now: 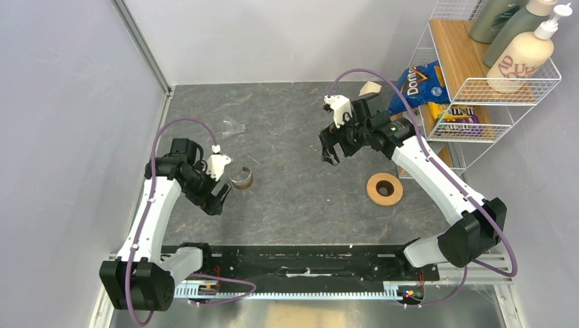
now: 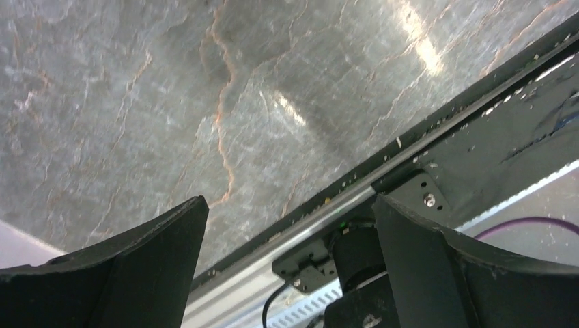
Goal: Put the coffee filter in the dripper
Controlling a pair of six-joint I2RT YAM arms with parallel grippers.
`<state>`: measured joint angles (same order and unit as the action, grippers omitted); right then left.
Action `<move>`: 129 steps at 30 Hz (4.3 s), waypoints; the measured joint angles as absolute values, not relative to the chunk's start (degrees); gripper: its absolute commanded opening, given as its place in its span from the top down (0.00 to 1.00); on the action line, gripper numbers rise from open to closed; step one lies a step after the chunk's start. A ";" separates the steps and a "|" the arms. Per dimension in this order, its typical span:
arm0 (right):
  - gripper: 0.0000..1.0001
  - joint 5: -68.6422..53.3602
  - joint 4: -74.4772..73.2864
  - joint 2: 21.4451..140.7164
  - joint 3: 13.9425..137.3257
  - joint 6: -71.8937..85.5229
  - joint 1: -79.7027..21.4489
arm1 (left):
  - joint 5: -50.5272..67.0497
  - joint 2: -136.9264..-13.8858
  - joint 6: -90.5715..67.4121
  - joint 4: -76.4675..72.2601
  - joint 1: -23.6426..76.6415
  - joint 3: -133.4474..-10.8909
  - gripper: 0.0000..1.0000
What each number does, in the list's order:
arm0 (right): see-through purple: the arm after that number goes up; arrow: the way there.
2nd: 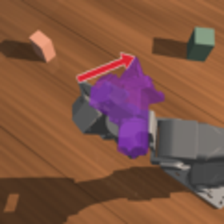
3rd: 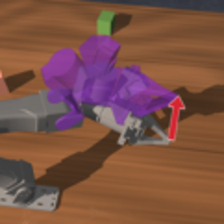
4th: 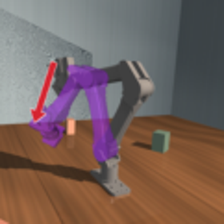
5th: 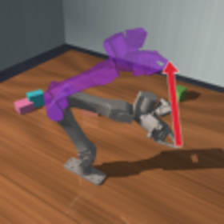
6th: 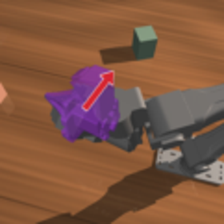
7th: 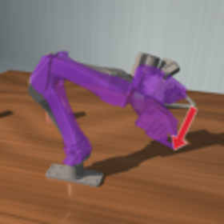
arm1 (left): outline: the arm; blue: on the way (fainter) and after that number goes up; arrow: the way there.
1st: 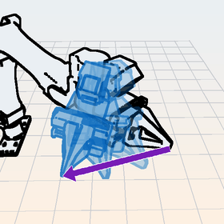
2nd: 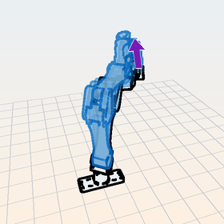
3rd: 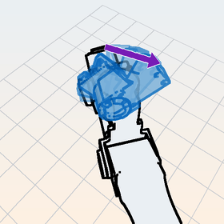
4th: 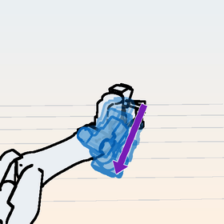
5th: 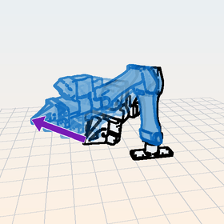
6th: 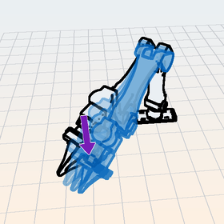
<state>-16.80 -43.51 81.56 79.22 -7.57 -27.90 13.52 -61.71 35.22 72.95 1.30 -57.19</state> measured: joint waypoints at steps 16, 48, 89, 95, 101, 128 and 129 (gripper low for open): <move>0.01 -16.43 -44.71 81.97 80.82 -9.13 -27.90 | 23.22 -60.97 23.03 42.46 3.77 -46.65 0.27; 0.01 -15.29 -47.72 88.38 86.30 -8.05 -22.44 | 9.10 -87.18 -19.99 0.27 34.35 -51.90 0.34; 0.01 -24.23 -60.86 85.06 87.42 -14.02 -20.34 | 35.11 -93.78 22.48 14.17 17.72 -62.13 0.42; 0.01 -24.77 -65.93 85.12 87.83 -16.78 -19.55 | 36.69 -97.14 23.77 14.24 18.81 -65.04 0.36; 0.01 -24.23 -69.82 85.14 88.25 -20.88 -18.44 | 36.62 -96.88 23.40 15.22 18.17 -66.06 0.17; 0.01 -24.75 -72.77 68.99 105.93 -20.10 -15.38 | 31.27 -104.88 -27.07 5.41 47.48 -73.73 0.31; 0.01 -24.91 -72.64 69.12 106.32 -19.88 -15.38 | 30.98 -107.68 -28.88 4.56 48.60 -75.72 0.32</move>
<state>-24.91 -72.64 69.12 106.32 -19.88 -15.38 30.98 -107.68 -28.88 4.56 48.60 -75.72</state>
